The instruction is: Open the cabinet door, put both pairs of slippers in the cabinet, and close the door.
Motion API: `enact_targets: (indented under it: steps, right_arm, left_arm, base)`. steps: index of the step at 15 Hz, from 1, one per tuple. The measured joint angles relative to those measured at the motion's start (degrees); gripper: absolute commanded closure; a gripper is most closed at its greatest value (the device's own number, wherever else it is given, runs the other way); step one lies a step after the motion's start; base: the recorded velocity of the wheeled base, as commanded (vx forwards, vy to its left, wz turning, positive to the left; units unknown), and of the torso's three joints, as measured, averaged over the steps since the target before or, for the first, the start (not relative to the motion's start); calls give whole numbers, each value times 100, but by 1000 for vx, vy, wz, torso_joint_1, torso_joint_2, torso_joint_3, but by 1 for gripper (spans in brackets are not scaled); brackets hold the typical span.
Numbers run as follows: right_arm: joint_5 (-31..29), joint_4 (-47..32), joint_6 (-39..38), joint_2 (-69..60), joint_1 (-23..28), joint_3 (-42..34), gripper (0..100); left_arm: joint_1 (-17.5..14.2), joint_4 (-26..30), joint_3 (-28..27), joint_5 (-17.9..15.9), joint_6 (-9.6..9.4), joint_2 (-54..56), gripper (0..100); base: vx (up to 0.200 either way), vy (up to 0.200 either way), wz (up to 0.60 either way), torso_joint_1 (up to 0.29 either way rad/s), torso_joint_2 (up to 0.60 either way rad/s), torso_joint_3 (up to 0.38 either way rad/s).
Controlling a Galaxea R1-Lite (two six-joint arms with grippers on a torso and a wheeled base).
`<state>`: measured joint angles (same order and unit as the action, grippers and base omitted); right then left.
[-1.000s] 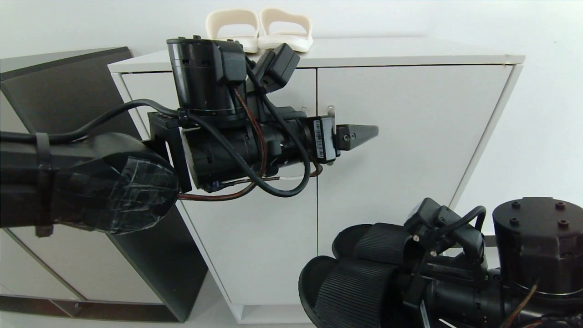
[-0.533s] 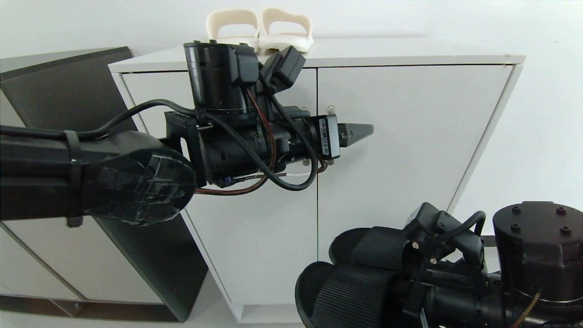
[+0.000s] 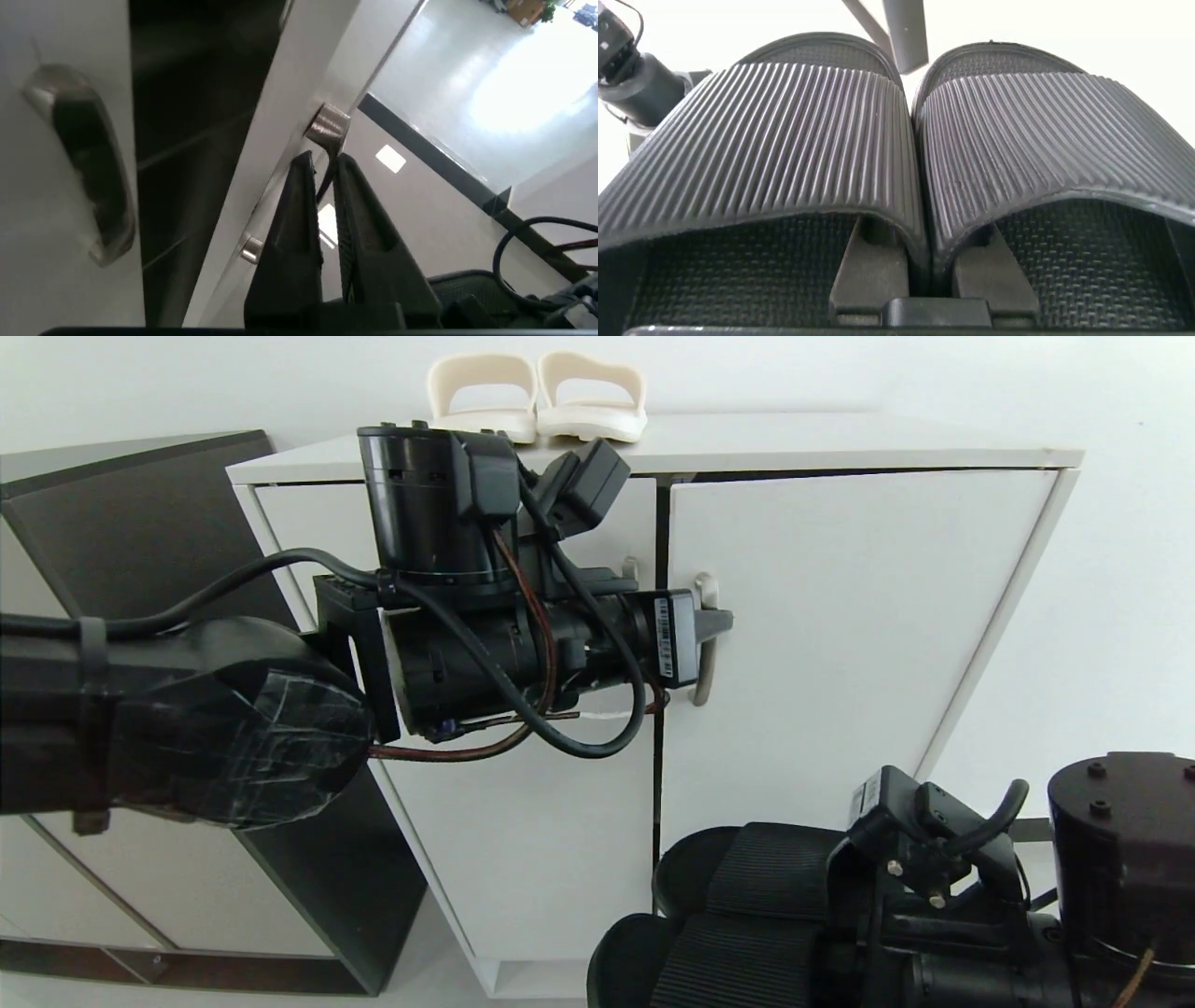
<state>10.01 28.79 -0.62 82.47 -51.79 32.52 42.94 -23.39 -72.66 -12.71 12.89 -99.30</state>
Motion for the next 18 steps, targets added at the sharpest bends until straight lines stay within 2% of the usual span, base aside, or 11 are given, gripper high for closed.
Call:
enact_targets:
  steps: [6, 10, 12, 16, 17, 18]
  right_arm:
    - [2, 7, 33, -50, -66, -61, 100]
    - [-2, 13, 171, -52, -78, -96, 100]
    - [6, 11, 316, -52, -91, -150, 100]
    - [0, 5, 360, -61, -185, -249, 100]
    - [0, 0, 414, -69, -215, -288, 100]
    - [0, -2, 461, -77, -229, -310, 100]
  left_arm:
    - [138, -52, 474, -26, -30, 435, 100]
    - [183, -37, 1036, -55, -71, 951, 100]
    - [155, -255, 1315, -80, -95, 1202, 100]
    - [-411, -538, 1323, -430, -6, 1231, 100]
    - [-553, -542, 1224, -472, 44, 1146, 100]
    - [-645, -538, 1108, -488, 178, 1056, 100]
  base:
    - [0, 0, 0, 0, 0, 0]
    - [0, 0, 0, 0, 0, 0]
    - [0, 0, 0, 0, 0, 0]
    - [0, 0, 0, 0, 0, 0]
    - [0, 0, 0, 0, 0, 0]
    - [0, 0, 0, 0, 0, 0]
